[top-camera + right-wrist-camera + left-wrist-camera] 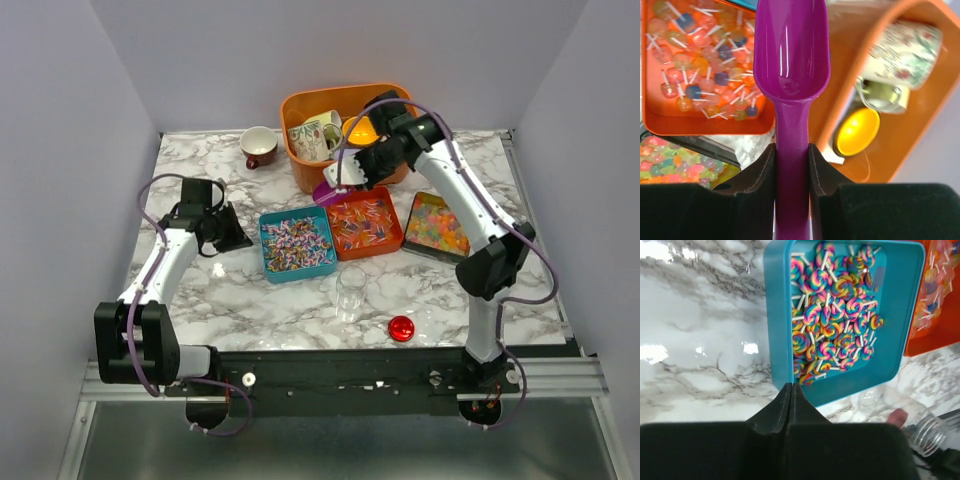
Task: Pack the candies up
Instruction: Scoop the fake candies from the storage box.
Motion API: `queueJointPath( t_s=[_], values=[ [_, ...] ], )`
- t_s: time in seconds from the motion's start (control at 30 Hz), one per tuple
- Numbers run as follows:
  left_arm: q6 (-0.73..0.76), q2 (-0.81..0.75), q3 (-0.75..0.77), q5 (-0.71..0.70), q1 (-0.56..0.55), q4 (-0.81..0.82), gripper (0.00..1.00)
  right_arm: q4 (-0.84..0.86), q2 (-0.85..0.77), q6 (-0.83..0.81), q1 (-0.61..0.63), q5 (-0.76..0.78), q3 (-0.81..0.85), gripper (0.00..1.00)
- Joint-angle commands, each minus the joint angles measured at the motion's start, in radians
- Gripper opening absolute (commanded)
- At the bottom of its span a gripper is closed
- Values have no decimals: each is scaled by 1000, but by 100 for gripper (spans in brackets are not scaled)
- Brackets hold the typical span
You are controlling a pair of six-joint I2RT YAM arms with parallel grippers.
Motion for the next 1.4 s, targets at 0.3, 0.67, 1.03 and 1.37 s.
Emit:
queueJointPath(
  t_s=[0.3, 0.67, 1.03, 1.37],
  values=[
    [-348, -160, -429, 71, 23, 291, 0, 26, 133, -114, 181, 349, 6, 1],
    [-377, -102, -502, 77, -26, 460, 0, 147, 211, -203, 256, 561, -40, 1],
    [-365, -21, -463, 83, -55, 483, 0, 163, 199, -292, 283, 570, -153, 1],
    [-361, 7, -436, 86, -55, 512, 0, 136, 135, -381, 313, 538, -298, 1]
  ],
)
